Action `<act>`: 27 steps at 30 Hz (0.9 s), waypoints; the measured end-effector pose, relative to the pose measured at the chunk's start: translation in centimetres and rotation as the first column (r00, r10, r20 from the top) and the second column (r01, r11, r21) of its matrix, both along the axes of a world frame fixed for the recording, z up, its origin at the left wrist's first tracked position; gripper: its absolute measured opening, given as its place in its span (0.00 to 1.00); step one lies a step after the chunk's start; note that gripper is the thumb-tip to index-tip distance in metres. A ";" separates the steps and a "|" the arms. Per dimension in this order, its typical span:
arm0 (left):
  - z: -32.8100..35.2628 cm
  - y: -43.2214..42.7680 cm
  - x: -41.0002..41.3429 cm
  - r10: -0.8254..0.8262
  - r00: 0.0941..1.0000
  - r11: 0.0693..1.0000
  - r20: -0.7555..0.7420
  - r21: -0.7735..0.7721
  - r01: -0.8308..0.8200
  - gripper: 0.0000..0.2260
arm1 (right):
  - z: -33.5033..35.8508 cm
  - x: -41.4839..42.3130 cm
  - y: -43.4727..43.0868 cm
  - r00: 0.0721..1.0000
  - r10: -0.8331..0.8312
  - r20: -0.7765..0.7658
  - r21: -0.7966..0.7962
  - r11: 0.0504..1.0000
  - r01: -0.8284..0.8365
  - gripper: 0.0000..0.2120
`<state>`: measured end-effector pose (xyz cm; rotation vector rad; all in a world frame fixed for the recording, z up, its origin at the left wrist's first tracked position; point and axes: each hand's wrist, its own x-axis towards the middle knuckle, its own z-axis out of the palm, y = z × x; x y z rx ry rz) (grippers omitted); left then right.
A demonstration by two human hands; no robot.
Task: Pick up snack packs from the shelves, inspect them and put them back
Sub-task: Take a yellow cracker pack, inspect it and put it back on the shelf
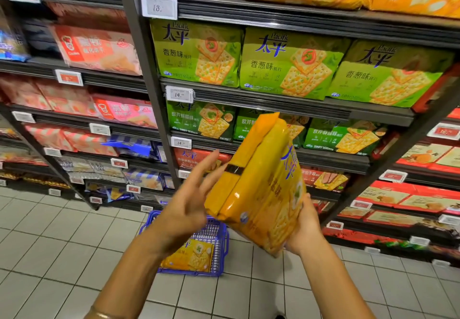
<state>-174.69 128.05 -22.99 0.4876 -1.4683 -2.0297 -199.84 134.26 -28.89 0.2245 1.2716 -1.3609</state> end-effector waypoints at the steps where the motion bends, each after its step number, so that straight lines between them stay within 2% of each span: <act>1: -1.1 0.8 -0.1 -0.012 0.993 0.995 0.117 -0.094 0.023 0.45 | -0.1 0.7 -0.1 0.998 0.041 0.049 -0.026 0.999 -0.040 0.39; 3: -3.0 2.5 -1.7 0.106 0.923 0.969 0.371 -0.249 -0.011 0.41 | -0.1 2.4 -0.4 0.986 0.118 0.122 -0.107 0.989 -0.105 0.38; 4: -3.9 3.3 -2.6 0.156 0.904 0.964 0.399 -0.259 -0.052 0.38 | -0.1 3.2 -0.5 0.980 0.142 0.142 -0.141 0.983 -0.122 0.38; 9: -5.6 4.8 -4.0 0.381 0.904 0.913 0.195 -0.235 -0.334 0.31 | -0.3 4.4 -0.8 0.983 0.145 0.115 -0.120 0.984 -0.131 0.35; 10: -5.3 4.6 -3.7 0.411 0.895 0.897 0.172 -0.254 -0.362 0.31 | -0.1 4.2 -0.9 0.989 0.143 0.035 -0.085 0.987 -0.140 0.32; 12: -4.7 4.1 -3.2 0.432 0.886 0.887 0.169 -0.260 -0.382 0.31 | -0.6 3.9 -0.8 0.951 0.112 -0.289 0.005 0.993 -0.115 0.24; 14: -3.9 3.5 -2.9 0.420 0.890 0.896 0.177 -0.238 -0.375 0.31 | -0.4 3.2 -1.0 0.797 0.037 -0.602 -0.016 0.998 -0.059 0.19; 17: -3.1 2.3 -2.6 0.354 0.917 0.928 0.182 -0.189 -0.321 0.30 | 0.5 1.5 -2.2 0.632 0.048 -0.773 -0.106 0.973 -0.204 0.17; 20: -2.6 1.8 -2.6 0.286 0.932 0.953 0.223 -0.168 -0.252 0.31 | 1.9 0.4 -3.4 0.588 0.218 -0.779 -0.075 0.898 -0.433 0.22; 23: -2.2 1.6 -2.7 0.253 0.928 0.963 0.274 -0.166 -0.213 0.30 | 1.9 0.7 -3.7 0.563 0.357 -0.745 -0.070 0.798 -0.599 0.22; 27: -2.0 1.8 -2.6 0.242 0.929 0.967 0.280 -0.148 -0.207 0.31 | 1.1 1.4 -4.0 0.690 0.342 -0.638 -0.185 0.802 -0.568 0.19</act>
